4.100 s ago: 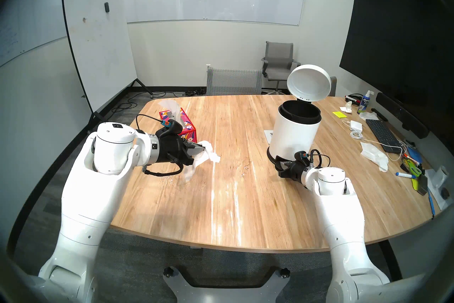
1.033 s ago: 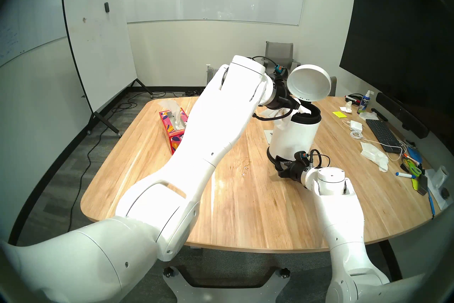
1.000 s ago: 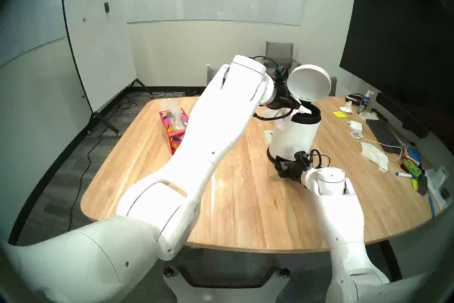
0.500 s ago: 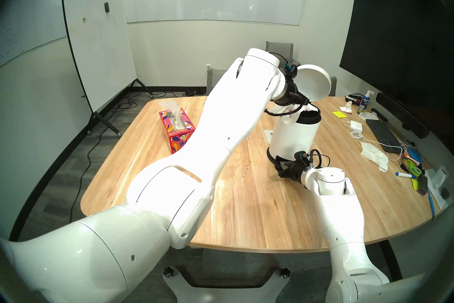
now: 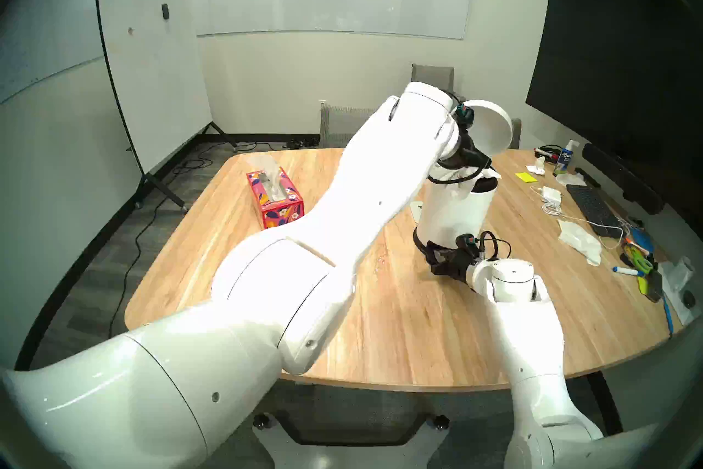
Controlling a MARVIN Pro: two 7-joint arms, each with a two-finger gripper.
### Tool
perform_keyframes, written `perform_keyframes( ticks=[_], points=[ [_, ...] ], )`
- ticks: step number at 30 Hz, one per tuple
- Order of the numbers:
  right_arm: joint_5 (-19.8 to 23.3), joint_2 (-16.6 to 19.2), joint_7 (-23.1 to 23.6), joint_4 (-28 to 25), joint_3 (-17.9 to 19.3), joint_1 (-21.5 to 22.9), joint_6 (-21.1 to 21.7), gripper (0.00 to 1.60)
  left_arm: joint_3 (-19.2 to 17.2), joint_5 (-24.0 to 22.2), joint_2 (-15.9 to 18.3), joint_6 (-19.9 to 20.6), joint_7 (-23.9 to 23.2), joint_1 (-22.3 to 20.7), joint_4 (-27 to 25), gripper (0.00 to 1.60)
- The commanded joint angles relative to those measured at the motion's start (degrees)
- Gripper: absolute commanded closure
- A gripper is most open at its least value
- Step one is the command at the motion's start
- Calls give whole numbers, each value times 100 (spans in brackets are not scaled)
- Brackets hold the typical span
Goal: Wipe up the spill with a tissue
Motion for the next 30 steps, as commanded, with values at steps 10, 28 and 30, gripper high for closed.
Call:
perform_keyframes(
  ticks=[10, 28, 30],
  points=[
    [-33, 5, 4, 151, -15, -138, 65, 160, -390, -232, -317, -691, 352, -902, 937, 160],
    [-35, 5, 4, 154, -16, -137, 68, 160, -157, -919, -317, -1159, 584, -1049, 1038, 160],
    [-36, 6, 4, 155, -16, -136, 69, 160, -81, -1022, -317, -1227, 635, -1034, 1045, 160]
  ],
)
